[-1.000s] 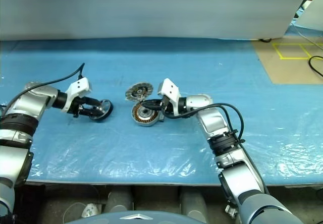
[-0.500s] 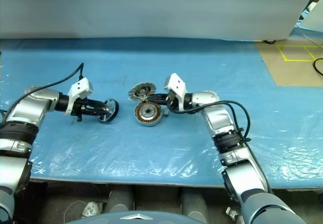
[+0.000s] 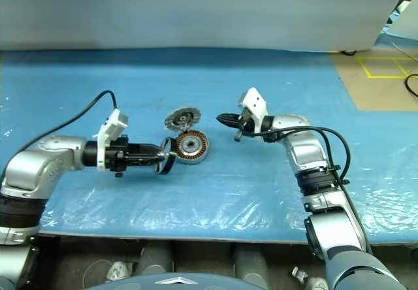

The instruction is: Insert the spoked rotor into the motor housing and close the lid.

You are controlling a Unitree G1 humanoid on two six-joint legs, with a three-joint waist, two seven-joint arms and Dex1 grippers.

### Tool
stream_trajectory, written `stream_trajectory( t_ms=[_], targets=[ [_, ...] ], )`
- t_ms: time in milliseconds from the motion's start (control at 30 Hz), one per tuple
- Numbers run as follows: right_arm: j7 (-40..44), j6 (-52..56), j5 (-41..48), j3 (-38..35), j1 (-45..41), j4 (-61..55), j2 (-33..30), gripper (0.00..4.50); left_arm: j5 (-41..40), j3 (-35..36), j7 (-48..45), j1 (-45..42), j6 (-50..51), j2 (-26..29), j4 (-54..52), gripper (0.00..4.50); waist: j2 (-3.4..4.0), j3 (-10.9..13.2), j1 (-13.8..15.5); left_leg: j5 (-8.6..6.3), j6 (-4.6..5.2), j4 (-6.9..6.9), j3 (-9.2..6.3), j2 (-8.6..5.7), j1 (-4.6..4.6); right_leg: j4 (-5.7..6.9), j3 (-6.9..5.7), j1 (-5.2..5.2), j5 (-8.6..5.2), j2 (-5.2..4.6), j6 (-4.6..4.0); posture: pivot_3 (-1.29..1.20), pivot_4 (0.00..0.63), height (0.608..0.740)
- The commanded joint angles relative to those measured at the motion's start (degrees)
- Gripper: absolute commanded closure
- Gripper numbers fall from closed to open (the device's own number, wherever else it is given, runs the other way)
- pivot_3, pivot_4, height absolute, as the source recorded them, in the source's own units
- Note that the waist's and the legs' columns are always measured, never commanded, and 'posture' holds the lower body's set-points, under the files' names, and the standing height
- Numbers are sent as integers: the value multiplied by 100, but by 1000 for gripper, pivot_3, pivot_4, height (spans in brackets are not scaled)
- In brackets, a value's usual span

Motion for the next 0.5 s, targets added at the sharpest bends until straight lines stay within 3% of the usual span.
stream_trajectory(
  t_ms=[33, 200, 500],
  targets=[
    [-155, -184, 103, -176, 36, -183, 45, 4500, 177, 23, 565, -94, -606, -326, -103, 3105, 0, 0, -1, 0, 0, 2, 0, -1, 0, 0, 0, 1, 0, -1, 0, 0, 150, 740],
    [-236, -263, 28, -62, 130, -276, 58, 4500, 285, -101, 866, -218, -994, -630, 82, 3105, 0, 0, -6, 0, 1, 8, 0, 0, 0, 1, 5, 0, 0, 1, 0, 0, 150, 740],
    [-283, -218, 48, -44, 193, -419, 9, 4500, 531, -385, 948, -302, -1312, -603, 474, 3105, 0, 0, -10, 0, 1, 6, 0, 0, 0, 0, 5, 0, 1, 3, 1, 0, 150, 740]
  ],
)
